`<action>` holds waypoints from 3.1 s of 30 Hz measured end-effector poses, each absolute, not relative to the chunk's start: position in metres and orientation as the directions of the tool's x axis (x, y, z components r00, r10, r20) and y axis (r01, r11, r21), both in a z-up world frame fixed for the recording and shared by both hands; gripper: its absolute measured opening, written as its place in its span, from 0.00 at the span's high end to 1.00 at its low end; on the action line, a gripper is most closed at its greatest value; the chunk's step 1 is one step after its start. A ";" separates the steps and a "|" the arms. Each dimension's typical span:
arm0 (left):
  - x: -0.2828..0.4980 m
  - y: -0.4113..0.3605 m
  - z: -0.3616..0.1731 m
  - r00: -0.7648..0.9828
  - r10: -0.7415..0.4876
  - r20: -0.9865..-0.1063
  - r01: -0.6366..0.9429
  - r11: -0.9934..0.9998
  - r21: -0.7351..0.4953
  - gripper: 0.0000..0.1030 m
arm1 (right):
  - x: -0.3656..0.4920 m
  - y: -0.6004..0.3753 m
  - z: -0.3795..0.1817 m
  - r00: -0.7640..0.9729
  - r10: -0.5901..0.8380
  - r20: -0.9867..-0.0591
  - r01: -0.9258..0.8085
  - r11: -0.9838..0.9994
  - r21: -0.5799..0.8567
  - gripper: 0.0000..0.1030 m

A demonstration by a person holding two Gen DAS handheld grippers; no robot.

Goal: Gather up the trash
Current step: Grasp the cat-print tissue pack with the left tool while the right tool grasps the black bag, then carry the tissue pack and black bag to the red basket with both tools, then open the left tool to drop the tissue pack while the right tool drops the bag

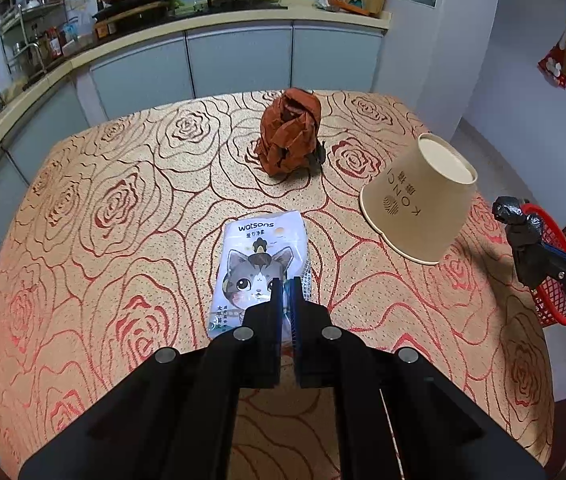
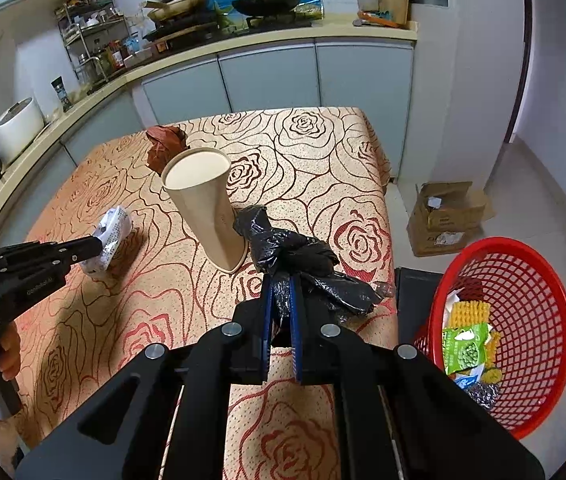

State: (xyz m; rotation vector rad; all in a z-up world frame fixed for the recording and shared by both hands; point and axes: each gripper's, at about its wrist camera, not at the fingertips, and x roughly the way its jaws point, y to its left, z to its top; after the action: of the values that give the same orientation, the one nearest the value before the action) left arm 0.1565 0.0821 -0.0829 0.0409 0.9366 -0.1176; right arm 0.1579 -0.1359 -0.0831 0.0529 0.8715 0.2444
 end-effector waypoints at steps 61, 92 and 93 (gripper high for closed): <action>0.140 -0.174 -0.045 0.545 -0.430 -0.720 0.540 0.837 -0.092 0.96 | 0.075 -0.316 -0.059 0.723 -0.033 -0.690 0.244 0.947 0.211 0.92; 0.176 -0.214 -0.090 0.449 -0.458 -0.767 0.591 0.796 -0.130 0.45 | 0.113 -0.336 -0.117 0.632 0.004 -0.775 0.287 0.927 0.239 0.69; 0.175 -0.213 -0.088 0.452 -0.459 -0.765 0.588 0.798 -0.131 0.44 | 0.112 -0.336 -0.116 0.635 0.003 -0.772 0.289 0.926 0.242 0.69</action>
State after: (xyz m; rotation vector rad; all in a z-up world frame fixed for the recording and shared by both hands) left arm 0.1749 -0.2130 -0.0880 0.1609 0.8912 -0.6504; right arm 0.1118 -0.3362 -0.1162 0.3624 0.8717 -0.1678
